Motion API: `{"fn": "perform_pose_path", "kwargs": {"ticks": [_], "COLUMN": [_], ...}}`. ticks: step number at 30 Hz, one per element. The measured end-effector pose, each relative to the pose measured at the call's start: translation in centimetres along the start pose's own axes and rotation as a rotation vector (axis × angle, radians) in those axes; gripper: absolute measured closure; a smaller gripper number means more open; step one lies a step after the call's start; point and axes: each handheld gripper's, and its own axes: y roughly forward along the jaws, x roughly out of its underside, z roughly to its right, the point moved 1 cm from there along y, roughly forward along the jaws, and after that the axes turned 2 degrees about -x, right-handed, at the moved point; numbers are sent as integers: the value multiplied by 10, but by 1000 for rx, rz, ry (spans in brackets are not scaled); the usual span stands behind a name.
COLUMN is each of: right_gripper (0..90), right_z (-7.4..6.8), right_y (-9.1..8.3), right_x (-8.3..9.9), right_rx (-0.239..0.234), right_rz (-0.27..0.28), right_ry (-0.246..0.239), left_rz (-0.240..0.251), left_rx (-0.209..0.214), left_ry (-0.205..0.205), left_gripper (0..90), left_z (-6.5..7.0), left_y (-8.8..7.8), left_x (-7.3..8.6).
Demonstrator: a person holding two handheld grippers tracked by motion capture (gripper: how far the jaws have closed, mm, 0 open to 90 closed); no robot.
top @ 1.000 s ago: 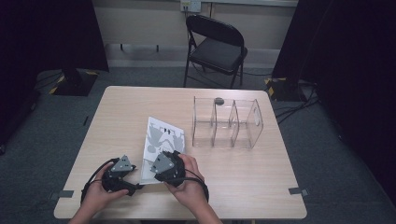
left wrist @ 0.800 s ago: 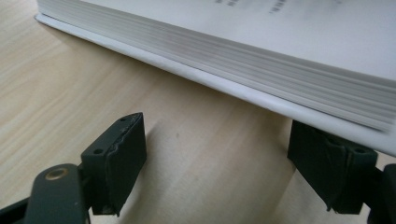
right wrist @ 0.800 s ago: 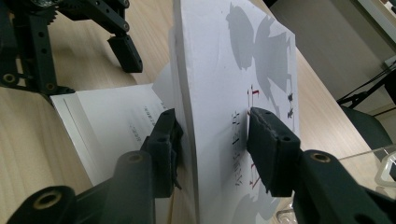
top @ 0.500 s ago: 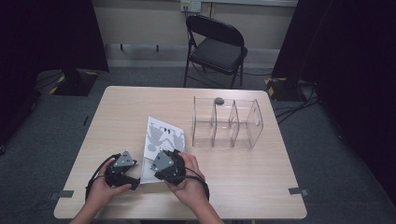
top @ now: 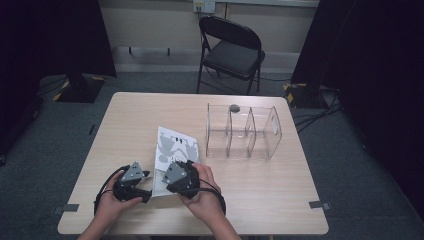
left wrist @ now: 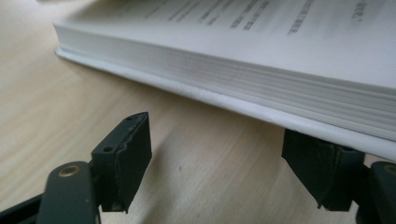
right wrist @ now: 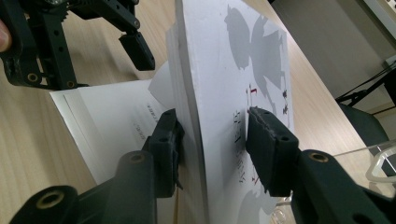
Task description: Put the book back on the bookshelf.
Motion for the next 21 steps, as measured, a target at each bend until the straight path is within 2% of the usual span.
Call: {"fn": "perform_pose_path", "kwargs": {"ticks": [3, 8, 21], "right_gripper": [562, 564, 574], "right_z": [2, 3, 7], "right_y": [-1, -2, -6], "right_x": [-1, -1, -5], "right_rx": [0, -1, -12], "right_rz": [1, -2, -10], "right_ry": [-12, 0, -28], "left_rz": [22, 35, 70], "left_rx": [-20, -30, -38], "left_ry": [34, 47, 74], "left_gripper": [248, 247, 270], "left_z": [2, 4, 8], "left_y": [-2, -3, -9], "left_x": [-3, -4, -11]}}
